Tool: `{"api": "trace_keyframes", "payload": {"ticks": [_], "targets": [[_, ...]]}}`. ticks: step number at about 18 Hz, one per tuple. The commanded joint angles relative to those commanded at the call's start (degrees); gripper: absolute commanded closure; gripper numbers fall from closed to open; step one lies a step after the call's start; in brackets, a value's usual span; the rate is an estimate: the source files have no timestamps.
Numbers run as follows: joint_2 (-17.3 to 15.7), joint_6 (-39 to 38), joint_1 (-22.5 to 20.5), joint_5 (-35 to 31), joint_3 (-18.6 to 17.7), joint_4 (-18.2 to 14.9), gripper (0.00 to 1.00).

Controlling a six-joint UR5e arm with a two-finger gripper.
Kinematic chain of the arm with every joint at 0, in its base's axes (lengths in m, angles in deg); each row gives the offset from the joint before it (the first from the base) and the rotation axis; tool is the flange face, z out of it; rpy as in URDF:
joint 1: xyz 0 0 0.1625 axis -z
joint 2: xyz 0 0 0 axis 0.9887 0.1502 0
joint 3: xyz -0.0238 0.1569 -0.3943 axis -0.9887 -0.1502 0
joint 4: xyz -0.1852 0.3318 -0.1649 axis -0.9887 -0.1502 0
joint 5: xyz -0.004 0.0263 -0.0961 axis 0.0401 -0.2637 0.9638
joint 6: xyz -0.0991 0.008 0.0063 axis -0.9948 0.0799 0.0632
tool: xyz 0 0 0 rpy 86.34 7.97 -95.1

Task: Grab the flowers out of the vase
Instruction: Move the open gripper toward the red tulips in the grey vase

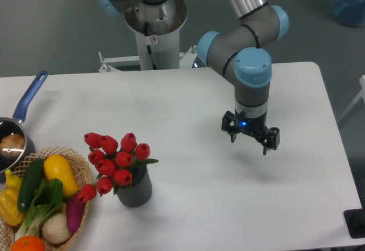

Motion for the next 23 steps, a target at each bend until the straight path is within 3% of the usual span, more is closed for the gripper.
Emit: {"api": "trace_keyframes", "payload": {"ticks": [8, 14, 20, 23], "targets": [[0.00, 0.00, 0.17, -0.17, -0.17, -0.09, 0.00], [-0.26, -0.17, 3.16, -0.44, -4.13, 0.09, 0.00], [-3.24, -2.46, 4.39, 0.08, -4.40, 0.17, 0.00], [-4.65, -2.37, 4.39, 5.16, -4.40, 0.26, 0.00]]}}
